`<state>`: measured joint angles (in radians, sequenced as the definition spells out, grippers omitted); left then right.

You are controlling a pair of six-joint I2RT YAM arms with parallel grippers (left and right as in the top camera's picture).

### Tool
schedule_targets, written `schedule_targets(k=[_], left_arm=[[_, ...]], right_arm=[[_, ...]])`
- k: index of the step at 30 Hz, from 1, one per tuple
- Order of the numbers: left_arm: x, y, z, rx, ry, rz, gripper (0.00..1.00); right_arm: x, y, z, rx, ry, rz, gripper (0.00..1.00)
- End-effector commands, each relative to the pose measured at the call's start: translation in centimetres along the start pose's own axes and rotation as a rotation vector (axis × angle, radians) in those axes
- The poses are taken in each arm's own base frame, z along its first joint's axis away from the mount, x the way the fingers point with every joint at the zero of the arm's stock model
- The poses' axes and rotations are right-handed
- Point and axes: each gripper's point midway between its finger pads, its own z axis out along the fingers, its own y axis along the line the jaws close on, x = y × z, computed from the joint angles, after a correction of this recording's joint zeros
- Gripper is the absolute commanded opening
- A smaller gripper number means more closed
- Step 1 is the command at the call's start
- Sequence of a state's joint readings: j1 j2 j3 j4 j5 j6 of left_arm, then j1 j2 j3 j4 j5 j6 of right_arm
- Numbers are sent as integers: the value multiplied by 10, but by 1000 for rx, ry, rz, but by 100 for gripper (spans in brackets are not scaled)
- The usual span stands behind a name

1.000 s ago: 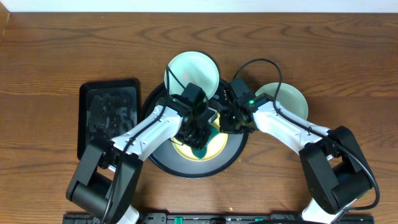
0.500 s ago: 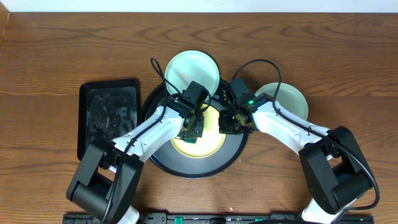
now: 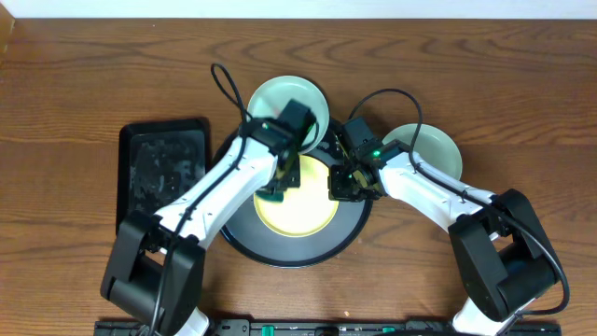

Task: Clean dirty plates on tray and stack at the side
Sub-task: 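Withdraw the left gripper with the sponge to the sponge tray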

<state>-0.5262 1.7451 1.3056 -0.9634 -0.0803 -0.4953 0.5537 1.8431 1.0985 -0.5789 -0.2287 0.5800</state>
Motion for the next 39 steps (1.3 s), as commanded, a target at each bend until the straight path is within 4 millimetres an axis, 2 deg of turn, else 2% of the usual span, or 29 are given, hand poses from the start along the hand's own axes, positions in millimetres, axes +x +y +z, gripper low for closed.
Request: schedule_targets(k=[1,4,8,12,17,19,22,27,33,39], left_arm=[[-17,3,-28,-6,-39,-20,7],[-19,14,-43,-17,-27,-42,7],[-24,44,-60,-32,-16,-119,8],[-32,80,-69,-37,-30,-201,8],[-40,122,-67,-57,-24,-219,8],[-41,138,-66,-65,-18,-239,8],[-42,157,-64,-75,-13,-280,7],[-42,183,-62,-88,-4,-297,8],[-43,195,-62,-93,-7,-333,7],[-45,195,-62,-91,-18,-334,7]], right_arm=[[-6,-3,0,18,-14,-4,1],[-6,-3,0,18,-14,-6,1],[-6,-3,0,19,-14,-8,1],[-5,-4,3,22,-9,-7,12],[-3,-7,12,17,18,5,13],[-4,-7,12,9,21,10,9],[-4,-7,12,9,21,9,1],[-6,2,8,-31,24,-48,1],[-23,18,-19,-17,-29,-182,1],[-48,31,-71,134,-194,-335,1]])
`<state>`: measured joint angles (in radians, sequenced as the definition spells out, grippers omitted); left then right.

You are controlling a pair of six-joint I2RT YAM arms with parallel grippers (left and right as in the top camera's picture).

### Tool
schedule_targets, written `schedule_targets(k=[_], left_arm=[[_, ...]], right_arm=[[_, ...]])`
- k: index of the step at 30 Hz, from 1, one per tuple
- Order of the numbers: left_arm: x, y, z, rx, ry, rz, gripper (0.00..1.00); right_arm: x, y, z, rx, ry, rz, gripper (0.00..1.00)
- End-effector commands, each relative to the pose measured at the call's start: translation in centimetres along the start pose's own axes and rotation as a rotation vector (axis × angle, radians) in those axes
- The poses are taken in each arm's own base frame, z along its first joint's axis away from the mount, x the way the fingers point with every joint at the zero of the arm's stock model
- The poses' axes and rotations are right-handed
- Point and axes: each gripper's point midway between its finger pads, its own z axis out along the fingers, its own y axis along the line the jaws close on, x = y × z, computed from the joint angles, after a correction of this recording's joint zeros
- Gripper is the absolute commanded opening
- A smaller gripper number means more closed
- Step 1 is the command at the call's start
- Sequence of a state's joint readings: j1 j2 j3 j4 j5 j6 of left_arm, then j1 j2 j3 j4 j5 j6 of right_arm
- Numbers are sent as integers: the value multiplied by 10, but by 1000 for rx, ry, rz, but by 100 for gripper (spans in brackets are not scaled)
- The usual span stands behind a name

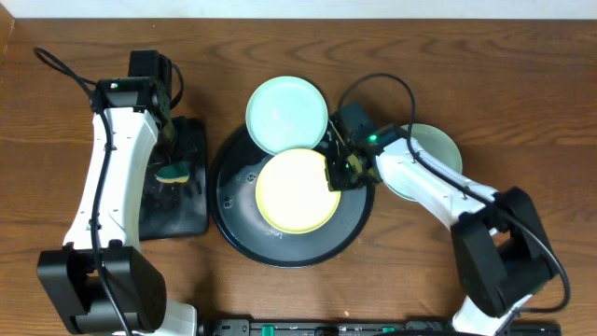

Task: Clean dirty plates on tray and stack at the side
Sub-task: 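Withdraw the left gripper with the sponge to the sponge tray, then lift the yellow plate with the right gripper onto the green plate at right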

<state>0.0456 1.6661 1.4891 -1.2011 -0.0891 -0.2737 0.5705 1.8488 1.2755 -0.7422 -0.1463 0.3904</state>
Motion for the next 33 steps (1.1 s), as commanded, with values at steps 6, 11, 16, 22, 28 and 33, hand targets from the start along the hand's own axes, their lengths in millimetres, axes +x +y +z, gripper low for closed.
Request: schedule_targets(k=[6,11,16,22,28,33], left_arm=[[-8,3,-10,-4,-40,10,7],[-8,3,-9,-4,-39,10,7],[-7,3,-8,-5,-36,10,7],[-7,3,-8,-6,-36,10,8],[-8,3,-8,-5,-39,10,8],[-8,3,-8,-5,-40,10,8]], right_arm=[[-36,10,-80,247,-243,-265,1],[-41,8,-108,409,-335,-315,1],[-44,10,-136,563,-445,-356,1],[-45,17,-179,755,-604,-386,1],[-39,33,-214,886,-735,-427,1],[-35,40,-240,1006,-839,-416,1]])
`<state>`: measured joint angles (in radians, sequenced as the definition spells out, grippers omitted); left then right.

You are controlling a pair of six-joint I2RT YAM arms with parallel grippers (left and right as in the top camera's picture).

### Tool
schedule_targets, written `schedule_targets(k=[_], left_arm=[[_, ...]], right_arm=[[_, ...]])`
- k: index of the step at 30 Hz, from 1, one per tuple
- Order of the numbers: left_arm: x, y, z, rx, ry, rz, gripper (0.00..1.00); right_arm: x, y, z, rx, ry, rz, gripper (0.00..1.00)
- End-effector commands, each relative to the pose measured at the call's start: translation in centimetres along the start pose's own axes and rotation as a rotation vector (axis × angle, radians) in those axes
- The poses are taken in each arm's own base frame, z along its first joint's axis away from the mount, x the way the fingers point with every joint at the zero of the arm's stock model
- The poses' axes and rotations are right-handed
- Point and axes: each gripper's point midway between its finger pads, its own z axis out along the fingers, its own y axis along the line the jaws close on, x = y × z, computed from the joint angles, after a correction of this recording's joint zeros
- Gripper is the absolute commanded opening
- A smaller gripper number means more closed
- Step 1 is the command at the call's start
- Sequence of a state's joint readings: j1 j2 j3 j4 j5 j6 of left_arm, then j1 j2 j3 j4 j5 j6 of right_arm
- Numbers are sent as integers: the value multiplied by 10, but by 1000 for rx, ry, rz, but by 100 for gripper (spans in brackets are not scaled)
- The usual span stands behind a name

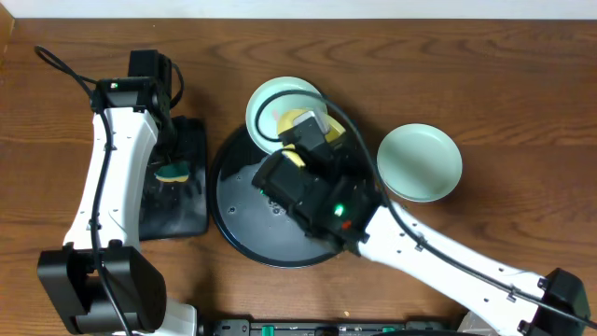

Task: Clean dirty plates on tray and stack at the side
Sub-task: 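Lift the yellow plate with the right gripper onto the green plate at right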

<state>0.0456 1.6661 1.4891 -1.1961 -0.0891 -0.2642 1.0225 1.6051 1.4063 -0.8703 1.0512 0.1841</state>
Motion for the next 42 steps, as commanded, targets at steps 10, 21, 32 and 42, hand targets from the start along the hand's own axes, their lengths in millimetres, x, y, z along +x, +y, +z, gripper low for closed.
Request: schedule_targets(k=[10,21,32,42], left_arm=[[-7,3,-8,-6,-35,1,8],[-6,3,-8,-7,-34,1,7],[-6,3,-8,-6,-34,1,7],[-6,3,-8,-6,-35,1,8]], right_arm=[[-40,-55,-52,365,-181,1,1],[-44,-56,-61,390,-202,13,1],[-27,-11,-31,79,-123,-1,1],[15,95,-38,-718,174,139,1]])
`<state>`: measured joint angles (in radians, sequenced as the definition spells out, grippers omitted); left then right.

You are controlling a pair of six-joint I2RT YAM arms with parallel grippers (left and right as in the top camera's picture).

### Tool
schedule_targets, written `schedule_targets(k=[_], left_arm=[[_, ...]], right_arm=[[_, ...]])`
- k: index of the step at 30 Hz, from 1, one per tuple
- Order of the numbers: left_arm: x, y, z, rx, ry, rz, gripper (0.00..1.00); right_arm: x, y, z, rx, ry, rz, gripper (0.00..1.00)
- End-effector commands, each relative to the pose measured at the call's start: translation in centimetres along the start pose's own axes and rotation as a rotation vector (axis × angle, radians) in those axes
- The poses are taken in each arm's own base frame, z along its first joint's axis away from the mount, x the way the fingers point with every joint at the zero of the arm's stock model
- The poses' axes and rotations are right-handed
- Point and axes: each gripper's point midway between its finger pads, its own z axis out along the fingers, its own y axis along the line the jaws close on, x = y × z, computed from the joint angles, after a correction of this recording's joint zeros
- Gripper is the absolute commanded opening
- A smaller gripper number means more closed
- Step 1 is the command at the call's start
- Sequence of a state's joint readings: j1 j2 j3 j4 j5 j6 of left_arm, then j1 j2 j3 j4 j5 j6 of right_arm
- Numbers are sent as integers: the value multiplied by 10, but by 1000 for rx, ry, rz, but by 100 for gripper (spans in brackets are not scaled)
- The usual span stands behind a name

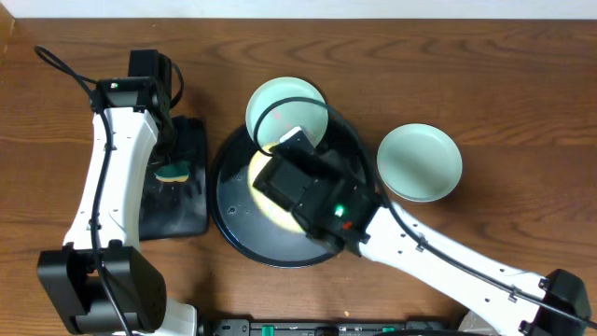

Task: Clean dirty plates on tray and stack at the side
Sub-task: 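Lift the yellow plate with the right gripper onto the green plate at right, then release the yellow plate and reach the right gripper to the last green plate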

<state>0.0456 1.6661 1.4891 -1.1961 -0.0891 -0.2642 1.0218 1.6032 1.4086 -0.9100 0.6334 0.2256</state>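
A yellow plate shows only as slivers around my right wrist, over the round black tray. My right gripper is raised toward the camera with its wrist body covering the jaws, and it seems shut on that plate's edge. A pale green plate rests on the tray's far rim. My left gripper is shut on a yellow-green sponge over the black rectangular tray at the left.
A pale green bowl-like plate sits on the wooden table to the right of the round tray. My right arm crosses the near right part of the table. A cable loops over the tray's far right rim.
My right wrist, with the yellow plate, has shifted a little left and toward the near side. Yellow now shows left of the wrist instead of by the pale green plate. The left arm has not moved.
First my left gripper pressed the sponge on the yellow plate in the round tray while the right gripper held its right edge. Then the left arm was over the rectangular tray with the sponge. Later the right arm was raised with the plate off the tray floor, as now.
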Motion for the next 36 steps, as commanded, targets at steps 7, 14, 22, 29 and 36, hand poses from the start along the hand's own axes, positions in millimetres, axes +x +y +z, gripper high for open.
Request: schedule_targets(k=[7,14,22,29,36], left_arm=[[-6,3,-8,-7,-35,1,7],[-6,3,-8,-7,-34,1,8],[-6,3,-8,-6,-35,1,7],[-6,3,-8,-6,-35,1,7],[-6,3,-8,-7,-35,1,7]], right_arm=[[-26,-17,-14,-434,12,311,1],[-17,-122,-16,-409,-8,643,1],[78,-215,28,-184,231,899,1],[154,-229,82,-46,439,974,1],[203,-218,126,-10,570,992,1]])
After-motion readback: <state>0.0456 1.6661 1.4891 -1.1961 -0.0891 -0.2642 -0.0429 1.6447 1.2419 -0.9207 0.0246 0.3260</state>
